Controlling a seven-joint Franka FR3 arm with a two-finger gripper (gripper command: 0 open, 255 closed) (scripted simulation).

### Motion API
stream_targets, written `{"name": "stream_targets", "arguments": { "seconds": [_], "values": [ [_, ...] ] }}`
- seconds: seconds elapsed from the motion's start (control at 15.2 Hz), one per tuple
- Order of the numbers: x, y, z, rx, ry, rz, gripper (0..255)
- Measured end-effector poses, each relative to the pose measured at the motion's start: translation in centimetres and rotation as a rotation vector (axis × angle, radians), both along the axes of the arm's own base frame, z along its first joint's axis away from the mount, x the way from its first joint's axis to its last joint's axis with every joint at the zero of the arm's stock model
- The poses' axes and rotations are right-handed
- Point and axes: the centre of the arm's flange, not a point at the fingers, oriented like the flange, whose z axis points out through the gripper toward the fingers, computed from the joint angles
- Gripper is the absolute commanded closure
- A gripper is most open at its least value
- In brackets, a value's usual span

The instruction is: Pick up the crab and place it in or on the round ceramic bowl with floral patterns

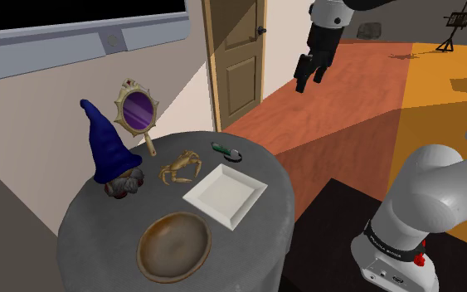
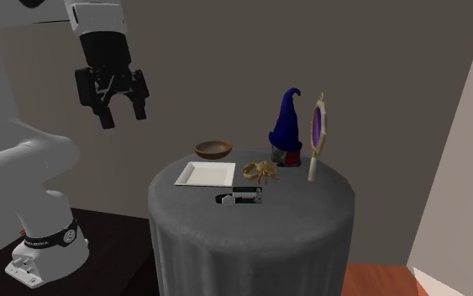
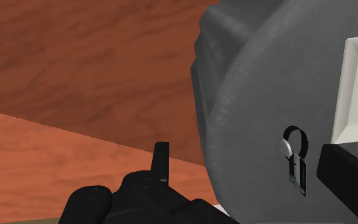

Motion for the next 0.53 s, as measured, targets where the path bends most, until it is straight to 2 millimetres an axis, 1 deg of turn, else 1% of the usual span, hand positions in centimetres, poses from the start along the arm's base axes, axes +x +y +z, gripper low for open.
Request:
{"name": "stream_targets", "arguments": {
  "seconds": [0.07,0.2,0.26,0.33,0.4,0.46,0.53],
  "values": [
    [0.0,0.0,0.0,0.0,0.0,0.0,0],
    [0.7,1.2,-0.7,0.005,-0.001,-0.002,0],
    [0.9,1.9,-1.2,0.009,-0.001,-0.004,0],
    [1.7,2.8,-1.9,0.012,-0.002,-0.005,0],
    [2.0,3.9,-2.1,0.016,-0.003,-0.007,0],
    [2.6,5.0,-2.9,0.02,-0.002,-0.009,0],
    [3.1,5.7,-3.6,0.025,-0.004,-0.011,0]
  ]
}}
